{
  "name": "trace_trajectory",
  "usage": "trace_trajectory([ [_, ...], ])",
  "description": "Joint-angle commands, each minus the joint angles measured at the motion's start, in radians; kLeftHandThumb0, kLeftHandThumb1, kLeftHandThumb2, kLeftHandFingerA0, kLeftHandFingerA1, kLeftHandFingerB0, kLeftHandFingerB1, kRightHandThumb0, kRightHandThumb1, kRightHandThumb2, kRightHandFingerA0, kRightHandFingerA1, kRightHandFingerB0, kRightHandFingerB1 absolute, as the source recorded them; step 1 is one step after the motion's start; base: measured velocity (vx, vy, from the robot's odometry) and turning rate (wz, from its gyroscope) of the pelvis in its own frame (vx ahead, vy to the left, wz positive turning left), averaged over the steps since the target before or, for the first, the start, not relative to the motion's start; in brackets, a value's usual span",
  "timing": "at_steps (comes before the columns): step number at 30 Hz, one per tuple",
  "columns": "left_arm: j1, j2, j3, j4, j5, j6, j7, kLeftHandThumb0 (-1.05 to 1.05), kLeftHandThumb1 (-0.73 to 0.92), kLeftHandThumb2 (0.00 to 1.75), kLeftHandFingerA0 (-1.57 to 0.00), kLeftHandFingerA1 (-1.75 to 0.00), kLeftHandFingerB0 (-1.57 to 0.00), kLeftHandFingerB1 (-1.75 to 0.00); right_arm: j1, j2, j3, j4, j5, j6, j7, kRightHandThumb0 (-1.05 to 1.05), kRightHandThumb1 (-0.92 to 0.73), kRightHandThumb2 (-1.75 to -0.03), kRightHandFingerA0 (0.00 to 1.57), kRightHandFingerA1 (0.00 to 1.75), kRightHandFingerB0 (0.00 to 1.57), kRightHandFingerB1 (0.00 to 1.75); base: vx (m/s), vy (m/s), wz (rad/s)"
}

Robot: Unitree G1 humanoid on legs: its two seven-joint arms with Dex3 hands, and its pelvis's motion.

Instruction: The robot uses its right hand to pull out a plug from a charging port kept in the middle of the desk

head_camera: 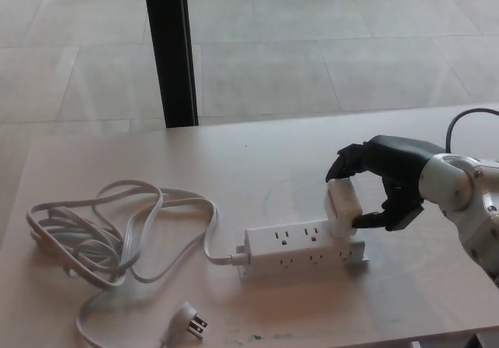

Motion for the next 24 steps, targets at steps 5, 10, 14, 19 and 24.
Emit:
trace_trajectory([
  [5, 0.01, 0.002, 0.001, -0.002, -0.012, -0.02, 0.001, -0.72, 0.8, 1.14, -0.5, -0.59, -0.27, -0.51, 0.092, -0.005, 0.102, -0.027, -0.134, 0.134, 0.033, -0.36, -0.6, -0.7, 0.81, 1.65, 0.84, 0.86, 0.0, 0.0, 0.0],
  [10, -0.004, 0.002, 0.001, 0.021, -0.011, -0.023, 0.006, -0.81, 0.92, 0.8, -0.56, -0.49, -0.31, -0.39, 0.113, -0.01, 0.148, -0.052, -0.199, 0.186, 0.015, -0.4, -0.72, -0.68, 0.81, 1.64, 0.76, 0.65, 0.0, 0.0, 0.0],
  [14, -0.006, 0.005, -0.004, 0.021, -0.006, -0.025, 0.007, -0.76, 0.82, 1.16, -0.53, -0.6, -0.27, -0.5, 0.139, 0.005, 0.157, -0.043, -0.219, 0.208, -0.026, -0.34, -0.74, -0.68, 0.79, 1.67, 0.74, 0.66, 0.0, 0.0, 0.0],
  [19, -0.001, 0.003, -0.003, 0.019, -0.01, -0.036, -0.001, -0.82, 0.92, 0.82, -0.59, -0.51, -0.3, -0.38, 0.191, 0.027, 0.16, -0.065, -0.246, 0.2, -0.115, -0.44, -0.83, -0.67, 0.78, 1.73, 0.69, 0.94, 0.0, 0.0, 0.0],
  [24, 0.004, -0.004, -0.01, 0.004, -0.004, -0.043, 0.012, -0.82, 0.92, 0.82, -0.57, -0.49, -0.34, -0.4, 0.221, 0.042, 0.142, -0.081, -0.249, 0.19, -0.178, -0.42, -0.8, -0.78, 0.85, 1.74, 0.67, 0.83, 0.0, 0.0, 0.0],
])
